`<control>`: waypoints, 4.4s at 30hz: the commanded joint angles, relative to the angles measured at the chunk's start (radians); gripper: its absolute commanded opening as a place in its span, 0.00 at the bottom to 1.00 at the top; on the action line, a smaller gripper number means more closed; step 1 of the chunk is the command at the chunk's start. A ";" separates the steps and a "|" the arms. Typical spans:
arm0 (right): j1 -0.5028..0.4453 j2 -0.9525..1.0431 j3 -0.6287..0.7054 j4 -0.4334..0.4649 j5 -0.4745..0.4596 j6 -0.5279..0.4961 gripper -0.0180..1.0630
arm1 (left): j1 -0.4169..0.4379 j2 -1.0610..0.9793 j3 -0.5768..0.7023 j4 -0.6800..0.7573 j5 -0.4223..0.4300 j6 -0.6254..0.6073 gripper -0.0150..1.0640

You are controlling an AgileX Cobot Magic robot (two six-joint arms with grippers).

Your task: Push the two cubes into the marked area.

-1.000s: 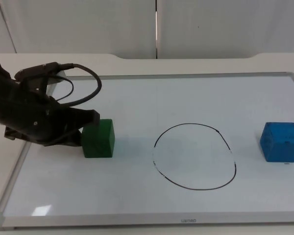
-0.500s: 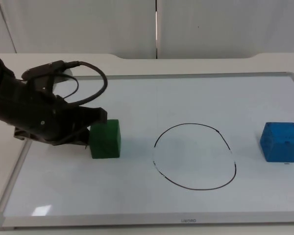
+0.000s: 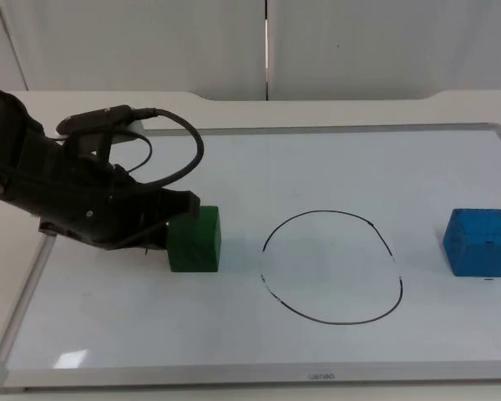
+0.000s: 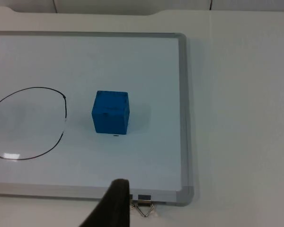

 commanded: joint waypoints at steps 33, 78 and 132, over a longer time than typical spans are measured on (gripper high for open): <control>-0.006 -0.004 0.000 -0.002 -0.012 0.001 0.99 | -0.064 0.073 -0.033 -0.010 0.041 0.010 0.01; -0.006 -0.004 0.000 -0.002 -0.012 0.001 0.99 | -0.086 0.063 -0.075 -0.010 0.116 -0.025 0.01; -0.006 -0.004 0.000 -0.002 -0.012 0.001 0.99 | -0.267 0.051 -0.114 -0.010 0.009 -0.044 0.01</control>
